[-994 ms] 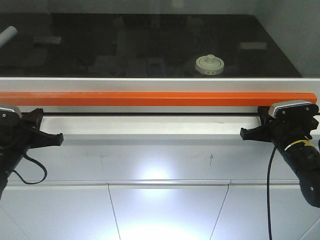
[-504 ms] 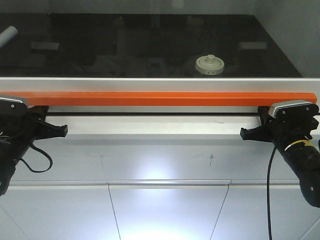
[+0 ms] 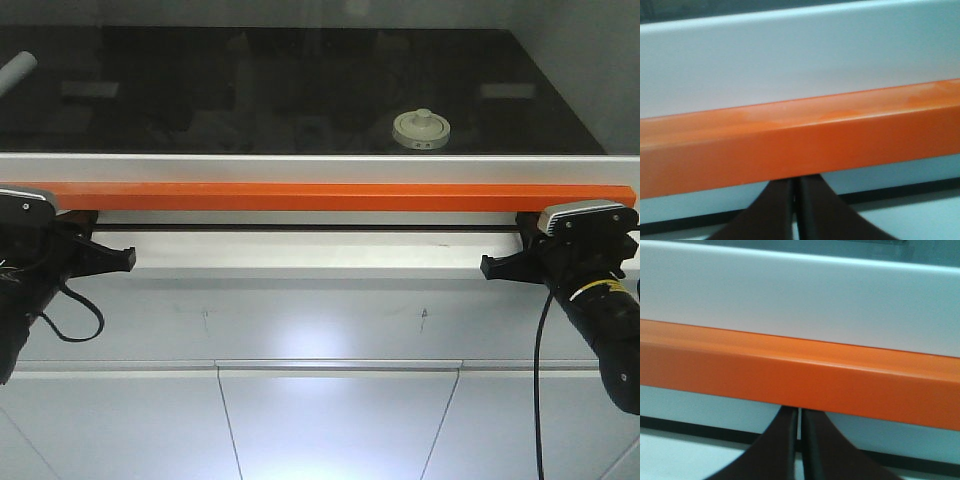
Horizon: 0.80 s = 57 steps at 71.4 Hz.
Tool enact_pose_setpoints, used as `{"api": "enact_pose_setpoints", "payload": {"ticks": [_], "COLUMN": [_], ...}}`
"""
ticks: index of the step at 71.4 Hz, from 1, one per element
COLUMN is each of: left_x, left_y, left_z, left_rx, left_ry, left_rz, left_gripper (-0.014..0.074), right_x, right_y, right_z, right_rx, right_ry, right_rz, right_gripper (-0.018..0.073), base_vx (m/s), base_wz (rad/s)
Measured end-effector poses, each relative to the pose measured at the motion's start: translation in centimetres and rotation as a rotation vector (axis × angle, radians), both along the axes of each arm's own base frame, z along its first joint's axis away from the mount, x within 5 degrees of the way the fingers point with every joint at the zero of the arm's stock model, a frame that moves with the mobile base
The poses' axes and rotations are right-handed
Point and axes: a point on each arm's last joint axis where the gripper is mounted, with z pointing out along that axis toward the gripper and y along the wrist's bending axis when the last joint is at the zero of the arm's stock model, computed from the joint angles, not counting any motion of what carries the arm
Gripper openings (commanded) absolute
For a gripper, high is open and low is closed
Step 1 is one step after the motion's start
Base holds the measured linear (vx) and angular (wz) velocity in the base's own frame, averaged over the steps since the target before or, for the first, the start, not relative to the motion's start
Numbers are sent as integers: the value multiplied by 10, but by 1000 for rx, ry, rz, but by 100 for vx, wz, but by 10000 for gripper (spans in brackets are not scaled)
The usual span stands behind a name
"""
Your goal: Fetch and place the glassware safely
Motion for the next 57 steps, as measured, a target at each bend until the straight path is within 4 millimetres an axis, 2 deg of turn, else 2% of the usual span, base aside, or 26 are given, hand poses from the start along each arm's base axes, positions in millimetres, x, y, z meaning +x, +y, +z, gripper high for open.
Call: {"api": "enact_pose_setpoints", "payload": {"ticks": [27, 57], "left_x": [-5, -11], "left_y": [0, 1], "left_z": [20, 64], "left_rx": [1, 4], "left_ry": [-9, -38], "left_rz": [2, 6], "left_gripper": [-7, -7], "right_x": [-1, -3], "right_y": [0, 0], "right_z": [20, 61], "right_rx": [-14, -41], "right_ry": [-8, -43], "right_rz": [-2, -1], "right_gripper": [-1, -1], "base_vx": [0, 0], "base_wz": [0, 0]}}
